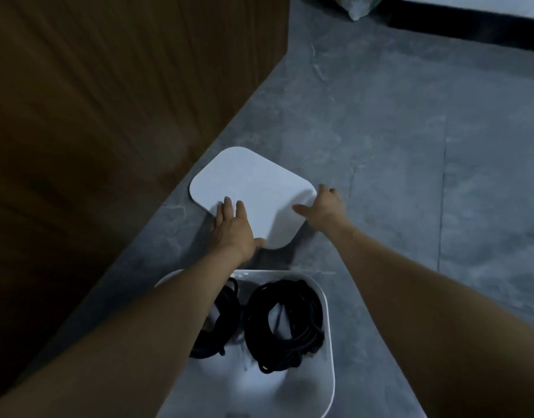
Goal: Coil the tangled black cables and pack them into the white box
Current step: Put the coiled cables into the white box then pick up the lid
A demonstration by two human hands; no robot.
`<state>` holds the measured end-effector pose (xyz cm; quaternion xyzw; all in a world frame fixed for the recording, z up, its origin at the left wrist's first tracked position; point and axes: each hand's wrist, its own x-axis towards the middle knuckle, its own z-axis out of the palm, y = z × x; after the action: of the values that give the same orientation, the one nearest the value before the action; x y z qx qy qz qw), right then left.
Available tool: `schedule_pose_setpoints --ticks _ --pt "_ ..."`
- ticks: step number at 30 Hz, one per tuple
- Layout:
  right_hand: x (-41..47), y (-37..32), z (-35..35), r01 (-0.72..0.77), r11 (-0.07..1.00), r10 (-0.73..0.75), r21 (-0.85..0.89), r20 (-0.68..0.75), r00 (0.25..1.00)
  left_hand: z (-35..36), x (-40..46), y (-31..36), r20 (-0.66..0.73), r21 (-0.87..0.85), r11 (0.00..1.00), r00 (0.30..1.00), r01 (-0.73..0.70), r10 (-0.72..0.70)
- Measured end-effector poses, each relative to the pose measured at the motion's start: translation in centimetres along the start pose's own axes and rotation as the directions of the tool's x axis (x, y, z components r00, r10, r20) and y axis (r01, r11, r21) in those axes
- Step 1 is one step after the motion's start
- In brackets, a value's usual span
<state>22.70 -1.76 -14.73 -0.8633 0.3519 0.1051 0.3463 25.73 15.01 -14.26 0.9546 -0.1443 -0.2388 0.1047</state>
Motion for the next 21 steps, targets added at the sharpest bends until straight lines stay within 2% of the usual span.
schedule_pose_setpoints --ticks 4,7,9,12,13,14,18,21 --pt "1.6 0.2 1.0 -0.108 0.994 0.108 0.032 0.020 0.994 1.4 0.6 -0.8 0.113 -0.011 0.999 0.993 0.034 -0.033" --pt "1.6 -0.5 1.2 -0.231 0.946 0.229 0.227 0.034 0.973 1.5 1.1 -1.0 0.152 0.030 0.999 0.988 0.029 -0.033" --pt "1.7 -1.0 1.3 -0.274 0.848 0.282 0.454 0.051 0.958 1.2 1.2 -1.1 0.170 0.034 0.999 0.985 0.026 -0.031" --pt "1.5 -1.5 1.4 -0.201 0.592 0.262 0.780 0.049 0.964 0.9 1.3 -1.5 0.186 0.017 1.000 0.982 0.012 -0.015" --pt "1.3 -1.5 1.6 -0.184 0.510 0.247 0.840 0.062 0.967 0.9 1.3 -1.6 0.193 0.013 1.000 0.981 0.008 -0.011" --pt "1.2 -1.6 1.9 -0.166 0.478 0.238 0.863 0.055 0.970 0.9 1.3 -1.8 0.196 0.007 1.000 0.981 0.005 -0.007" --pt "-0.4 -2.2 2.5 -0.096 0.507 0.295 0.856 -0.068 0.953 0.3 0.6 -2.4 0.187 -0.068 0.997 0.982 -0.023 0.035" --pt "-1.7 -1.7 1.7 -0.047 0.517 0.366 0.855 -0.171 0.915 -0.8 -0.2 -2.6 0.058 -0.156 0.983 0.992 -0.100 0.111"
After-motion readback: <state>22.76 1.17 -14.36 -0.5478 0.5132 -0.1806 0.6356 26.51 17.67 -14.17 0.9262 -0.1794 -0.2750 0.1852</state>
